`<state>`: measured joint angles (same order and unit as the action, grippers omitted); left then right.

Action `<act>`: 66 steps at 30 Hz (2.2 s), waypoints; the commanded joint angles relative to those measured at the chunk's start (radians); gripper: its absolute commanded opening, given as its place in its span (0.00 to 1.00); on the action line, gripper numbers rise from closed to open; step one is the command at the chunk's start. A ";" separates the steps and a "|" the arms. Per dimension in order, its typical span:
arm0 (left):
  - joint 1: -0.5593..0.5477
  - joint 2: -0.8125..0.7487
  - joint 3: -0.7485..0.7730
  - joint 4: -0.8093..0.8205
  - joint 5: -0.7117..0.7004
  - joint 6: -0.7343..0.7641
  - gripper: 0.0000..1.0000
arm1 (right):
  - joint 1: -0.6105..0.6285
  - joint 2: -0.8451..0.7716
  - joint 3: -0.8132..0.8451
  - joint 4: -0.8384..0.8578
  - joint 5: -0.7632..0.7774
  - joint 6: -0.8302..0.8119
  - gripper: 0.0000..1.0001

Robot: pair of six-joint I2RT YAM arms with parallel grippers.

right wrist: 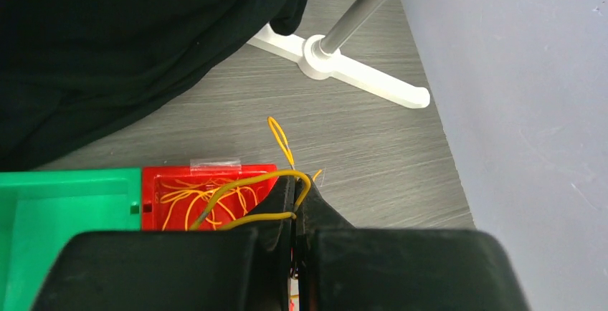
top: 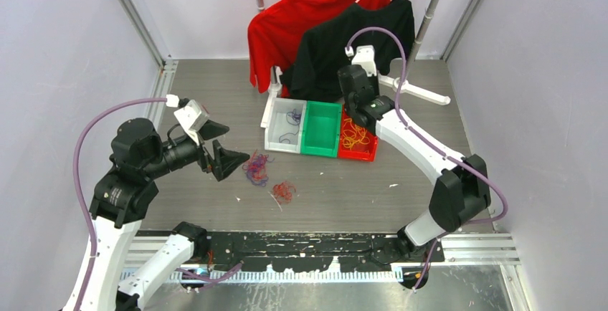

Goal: Untangle the cables

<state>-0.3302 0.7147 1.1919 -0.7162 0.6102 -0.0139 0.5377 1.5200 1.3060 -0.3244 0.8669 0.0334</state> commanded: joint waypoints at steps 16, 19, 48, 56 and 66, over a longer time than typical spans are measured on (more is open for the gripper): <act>-0.003 0.012 0.059 -0.003 -0.014 0.042 0.98 | -0.008 0.201 -0.087 0.006 -0.256 0.180 0.01; -0.004 0.010 0.057 -0.003 -0.013 0.042 0.98 | -0.018 0.257 -0.021 -0.104 -0.293 0.232 0.01; -0.002 -0.003 0.071 -0.031 -0.004 0.089 0.98 | -0.095 0.099 0.099 -0.418 -0.511 0.190 0.58; -0.003 0.000 0.062 -0.020 0.007 0.085 0.97 | -0.103 0.058 0.087 -0.291 -0.645 0.262 0.40; -0.003 -0.012 0.072 -0.040 0.000 0.094 0.97 | -0.227 0.138 -0.106 -0.046 -0.830 0.491 0.03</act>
<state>-0.3302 0.7090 1.2266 -0.7620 0.5987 0.0647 0.3889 1.6413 1.2911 -0.5350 0.1574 0.3862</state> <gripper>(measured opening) 0.973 0.073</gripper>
